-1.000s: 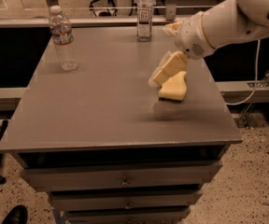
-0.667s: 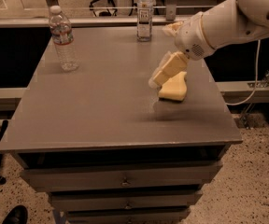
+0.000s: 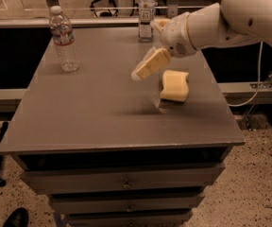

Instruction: Pick water bottle

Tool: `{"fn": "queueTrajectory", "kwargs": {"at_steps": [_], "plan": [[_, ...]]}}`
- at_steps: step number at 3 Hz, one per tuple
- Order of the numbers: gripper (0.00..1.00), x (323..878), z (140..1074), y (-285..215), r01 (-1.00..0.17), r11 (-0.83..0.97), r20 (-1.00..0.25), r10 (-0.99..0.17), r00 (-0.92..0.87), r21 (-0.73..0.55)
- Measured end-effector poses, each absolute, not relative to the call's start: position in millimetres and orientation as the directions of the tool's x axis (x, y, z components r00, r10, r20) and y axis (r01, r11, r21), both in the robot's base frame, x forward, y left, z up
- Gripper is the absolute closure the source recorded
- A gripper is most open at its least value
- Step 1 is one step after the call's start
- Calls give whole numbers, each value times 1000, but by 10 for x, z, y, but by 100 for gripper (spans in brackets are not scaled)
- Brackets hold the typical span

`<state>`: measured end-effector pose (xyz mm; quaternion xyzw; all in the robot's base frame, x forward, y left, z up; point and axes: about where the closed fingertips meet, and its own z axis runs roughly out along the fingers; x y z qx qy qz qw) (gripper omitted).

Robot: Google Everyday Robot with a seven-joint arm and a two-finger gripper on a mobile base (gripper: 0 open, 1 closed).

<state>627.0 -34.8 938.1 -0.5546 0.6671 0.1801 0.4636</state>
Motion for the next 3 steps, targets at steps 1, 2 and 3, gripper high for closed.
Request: {"fn": "queueTrajectory", "kwargs": {"at_steps": [1,2,3], "plan": [[0,6491,9344,-71,-909,331,-866,-496,63,-255],[0,6745,9281,447,-925,312,-918,-389,82,-215],[0,6960,9137,1020,-946,268,-951,-292,97,-179]]}}
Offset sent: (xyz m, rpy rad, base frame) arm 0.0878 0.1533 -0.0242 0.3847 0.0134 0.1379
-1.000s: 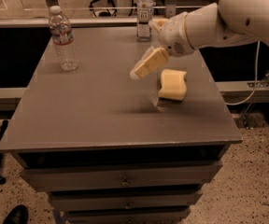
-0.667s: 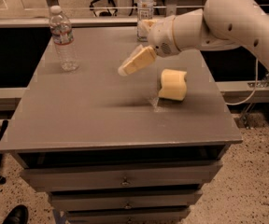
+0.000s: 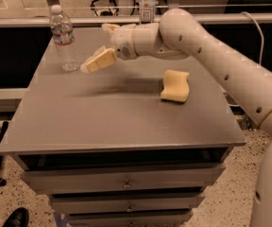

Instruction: Pick water bottle

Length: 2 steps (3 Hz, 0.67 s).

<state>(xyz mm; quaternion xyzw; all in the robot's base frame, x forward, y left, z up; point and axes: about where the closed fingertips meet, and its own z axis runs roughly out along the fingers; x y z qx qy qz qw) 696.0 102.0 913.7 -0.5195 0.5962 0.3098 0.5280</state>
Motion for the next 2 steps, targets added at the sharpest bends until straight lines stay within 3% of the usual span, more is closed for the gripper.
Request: {"fn": "queueTrajectory", "kwargs": {"at_steps": [2], "plan": [[0,7246,9059,1891,-970,194,-981,-155,117,-146]]}}
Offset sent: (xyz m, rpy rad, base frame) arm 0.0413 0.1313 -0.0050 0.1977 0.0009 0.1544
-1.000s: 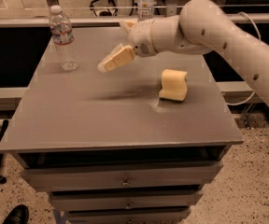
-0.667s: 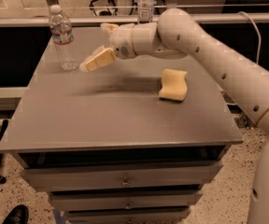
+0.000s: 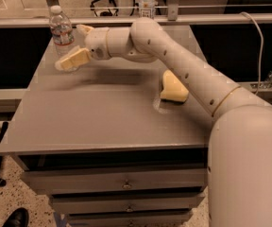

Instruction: Pick water bottle

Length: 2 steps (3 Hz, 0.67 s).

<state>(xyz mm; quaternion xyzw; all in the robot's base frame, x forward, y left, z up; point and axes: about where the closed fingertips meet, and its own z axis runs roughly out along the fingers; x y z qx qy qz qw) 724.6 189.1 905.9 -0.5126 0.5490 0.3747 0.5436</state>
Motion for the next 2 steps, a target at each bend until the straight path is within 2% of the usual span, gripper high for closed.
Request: {"fn": "queueTrajectory", "kwargs": {"at_steps": [1,2], "plan": [[16,7285,9095,2118,-976,174,-985,-135,111,-134],[41,7268,9193,2179,-978,174,-987,-132,92,-115]]}}
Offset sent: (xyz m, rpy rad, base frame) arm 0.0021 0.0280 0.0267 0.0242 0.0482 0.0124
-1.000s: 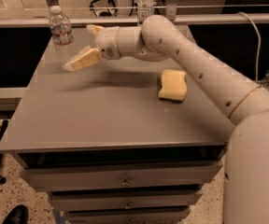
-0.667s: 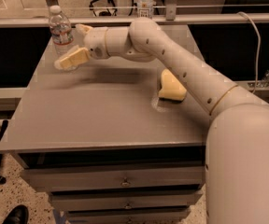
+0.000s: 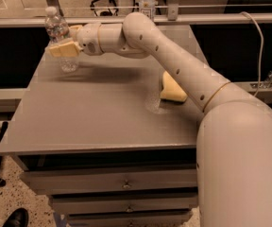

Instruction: Pick water bottle

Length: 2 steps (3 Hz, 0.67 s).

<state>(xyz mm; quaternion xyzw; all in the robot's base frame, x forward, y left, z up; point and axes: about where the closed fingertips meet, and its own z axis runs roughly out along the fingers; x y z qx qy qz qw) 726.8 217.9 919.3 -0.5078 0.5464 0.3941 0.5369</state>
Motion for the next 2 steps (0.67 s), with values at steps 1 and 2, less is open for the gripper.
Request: {"fn": "queueTrajectory", "kwargs": {"at_steps": [1,2], "plan": [[62,7229,9242,2155,-978,186,-989,-129,68,-92],[85,7162,9407,1981,-973,211,-990,-127,68,-94]]}}
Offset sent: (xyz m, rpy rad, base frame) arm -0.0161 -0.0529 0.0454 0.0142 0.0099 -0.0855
